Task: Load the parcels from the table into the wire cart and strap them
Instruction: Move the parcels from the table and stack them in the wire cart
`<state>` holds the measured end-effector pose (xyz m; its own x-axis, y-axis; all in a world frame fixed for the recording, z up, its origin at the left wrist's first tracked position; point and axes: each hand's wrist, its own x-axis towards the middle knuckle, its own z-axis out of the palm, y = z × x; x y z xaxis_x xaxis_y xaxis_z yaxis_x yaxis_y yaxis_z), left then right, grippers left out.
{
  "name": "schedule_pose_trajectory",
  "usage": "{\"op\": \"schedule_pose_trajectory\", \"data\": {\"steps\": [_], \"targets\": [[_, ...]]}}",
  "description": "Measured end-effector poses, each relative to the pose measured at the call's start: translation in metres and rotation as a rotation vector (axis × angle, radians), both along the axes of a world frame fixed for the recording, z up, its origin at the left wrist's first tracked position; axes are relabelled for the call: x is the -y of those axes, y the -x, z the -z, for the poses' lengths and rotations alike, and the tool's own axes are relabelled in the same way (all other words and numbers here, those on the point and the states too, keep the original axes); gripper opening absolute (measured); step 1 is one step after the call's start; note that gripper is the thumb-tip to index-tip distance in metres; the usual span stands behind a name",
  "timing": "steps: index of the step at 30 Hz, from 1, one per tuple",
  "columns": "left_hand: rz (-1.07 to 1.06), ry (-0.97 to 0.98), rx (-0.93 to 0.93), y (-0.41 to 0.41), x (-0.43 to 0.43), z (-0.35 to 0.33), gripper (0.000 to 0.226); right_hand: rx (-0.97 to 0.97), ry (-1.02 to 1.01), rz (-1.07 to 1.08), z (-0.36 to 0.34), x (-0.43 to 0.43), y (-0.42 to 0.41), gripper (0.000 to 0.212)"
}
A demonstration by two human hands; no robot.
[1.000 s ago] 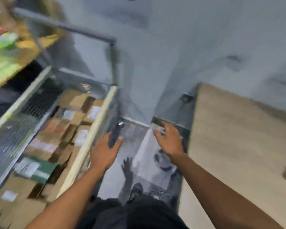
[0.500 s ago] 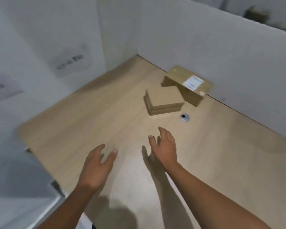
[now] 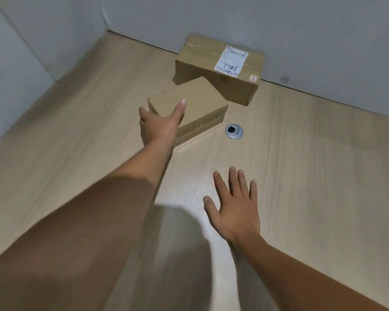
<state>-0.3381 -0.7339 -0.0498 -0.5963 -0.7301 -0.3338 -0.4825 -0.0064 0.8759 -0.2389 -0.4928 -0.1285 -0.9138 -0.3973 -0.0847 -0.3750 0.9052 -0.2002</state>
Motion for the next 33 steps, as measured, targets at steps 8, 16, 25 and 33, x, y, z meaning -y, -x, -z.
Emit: {"op": "schedule_pose_trajectory", "data": {"steps": [8,16,25,33], "targets": [[-0.004,-0.151,-0.100,-0.014,0.000,0.016,0.124,0.062,0.324,0.043,-0.012,-0.003,0.004,0.086],[-0.212,-0.141,-0.172,-0.256,-0.027,0.006,0.090,0.289,0.406,-0.011,-0.041,0.009,-0.008,0.080],[-0.924,-0.201,-0.307,-0.577,-0.127,-0.021,0.112,1.060,0.593,-0.578,-0.125,0.128,-0.265,0.044],[-1.875,-0.211,-0.614,-0.818,-0.227,0.002,0.078,1.121,0.106,-1.301,-0.111,0.161,-0.583,0.038]]}}
